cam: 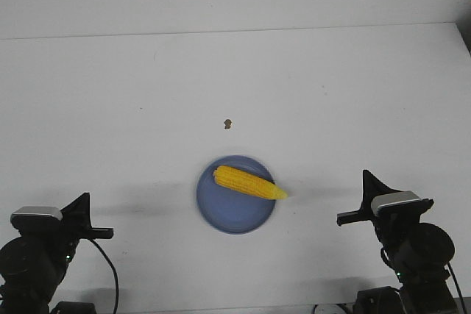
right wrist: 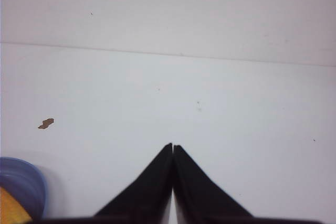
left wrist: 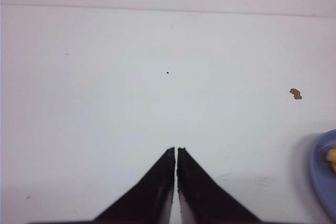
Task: Place corn on plate with both arms
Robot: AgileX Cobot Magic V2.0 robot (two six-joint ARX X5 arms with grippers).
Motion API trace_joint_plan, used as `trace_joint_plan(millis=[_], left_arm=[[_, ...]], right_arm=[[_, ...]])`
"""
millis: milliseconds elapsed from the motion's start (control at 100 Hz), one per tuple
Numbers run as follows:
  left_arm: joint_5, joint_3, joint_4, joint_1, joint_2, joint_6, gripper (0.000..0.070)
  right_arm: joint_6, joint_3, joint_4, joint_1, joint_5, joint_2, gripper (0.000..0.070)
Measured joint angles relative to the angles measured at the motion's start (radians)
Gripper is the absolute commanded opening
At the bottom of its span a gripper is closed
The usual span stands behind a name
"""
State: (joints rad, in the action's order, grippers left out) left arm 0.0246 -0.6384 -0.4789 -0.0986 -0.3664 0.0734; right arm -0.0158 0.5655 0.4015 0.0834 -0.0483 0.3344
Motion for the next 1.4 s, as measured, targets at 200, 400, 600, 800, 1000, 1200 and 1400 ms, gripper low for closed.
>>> trace_joint_plan(millis=[200,400,600,800,1000,1200,1400], left_arm=[[0.0,0.0,0.0,0.0,0.0,0.0,0.0011],[-0.055,0.0,0.101,0.0,0.0,-0.016,0.0013],[-0.052,0.038,0.26,0.0,0.048,-0.031,0.0013],[-0.052,0.24,0.435,0.0,0.168,-0.031,0.0013],[-0.051,0.436,0.47,0.0,0.314,-0.004,0.0013],[-0.05,0.508,0.507,0.002,0.36,0.018,0.0013],[-0.045,0.56,0.573,0.003,0.361,0.022,0.0013]], right_arm=[[0.0,0.0,0.0,0.0,0.0,0.0,0.0],[0.0,0.0,0.0,0.0,0.0,0.0,0.0],[0.0,0.0,0.0,0.0,0.0,0.0,0.0],[0.0,0.0,0.0,0.0,0.0,0.0,0.0],[0.0,0.0,0.0,0.0,0.0,0.0,0.0],[0.0,0.0,0.0,0.0,0.0,0.0,0.0],[0.0,0.0,0.0,0.0,0.0,0.0,0.0]])
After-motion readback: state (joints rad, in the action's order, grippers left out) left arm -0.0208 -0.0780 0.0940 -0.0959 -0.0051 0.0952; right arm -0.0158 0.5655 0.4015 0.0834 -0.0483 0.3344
